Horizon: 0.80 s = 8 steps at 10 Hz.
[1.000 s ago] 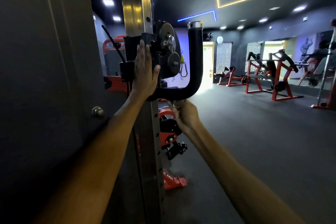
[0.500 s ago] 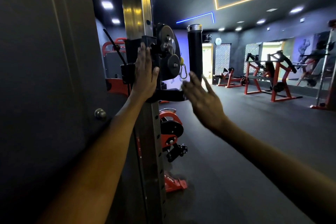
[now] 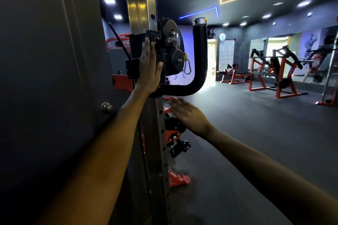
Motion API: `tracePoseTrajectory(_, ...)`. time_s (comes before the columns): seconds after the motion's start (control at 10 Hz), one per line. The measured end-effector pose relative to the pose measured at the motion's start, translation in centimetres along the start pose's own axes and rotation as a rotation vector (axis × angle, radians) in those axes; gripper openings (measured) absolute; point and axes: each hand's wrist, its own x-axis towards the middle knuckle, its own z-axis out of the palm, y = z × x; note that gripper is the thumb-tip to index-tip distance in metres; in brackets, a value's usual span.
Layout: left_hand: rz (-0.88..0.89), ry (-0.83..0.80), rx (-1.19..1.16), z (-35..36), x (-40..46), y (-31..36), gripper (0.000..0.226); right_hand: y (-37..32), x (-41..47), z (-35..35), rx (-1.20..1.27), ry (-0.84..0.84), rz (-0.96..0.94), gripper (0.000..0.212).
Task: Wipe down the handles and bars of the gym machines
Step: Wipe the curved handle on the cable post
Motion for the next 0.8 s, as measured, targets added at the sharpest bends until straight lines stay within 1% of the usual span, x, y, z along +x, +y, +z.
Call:
tracePoseTrajectory(0.1,-0.008,0.015,0.008,0.3,-0.1,-0.1,0.063,-0.8,-1.1,-0.6,0.657,0.167,0.859,0.028)
tracePoseTrajectory(0.2,0.003,0.038,0.014,0.5,0.0,-0.3,0.063,-0.6,2.5,-0.3,1.657,0.636,1.797,0.018)
tracePoseTrajectory(0.3,0.013,0.039,0.017,0.3,0.1,-0.3,0.064,-1.9,5.7,0.5,2.018,0.582,1.695,0.023)
tracePoseTrajectory(0.4,0.004,0.041,0.025,0.4,0.2,-0.2,0.064,-4.7,8.8,0.5,2.143,0.524,1.621,0.022)
tracePoseTrajectory(0.5,0.006,0.047,0.029,0.5,0.0,-0.2,0.064,-4.5,8.6,-0.4,2.266,0.659,1.648,0.024)
tracePoseTrajectory(0.6,0.018,0.045,0.024,0.5,-0.1,-0.1,0.063,-2.7,7.4,-2.9,2.368,0.782,1.659,0.028)
tracePoseTrajectory(0.7,0.014,0.043,0.023,0.3,-0.1,0.1,0.063,-1.3,6.5,-5.0,2.267,0.773,1.685,0.029)
tracePoseTrajectory(0.8,-0.001,0.040,0.017,0.3,-0.1,0.4,0.063,1.6,6.2,-8.9,1.985,0.741,1.665,0.028)
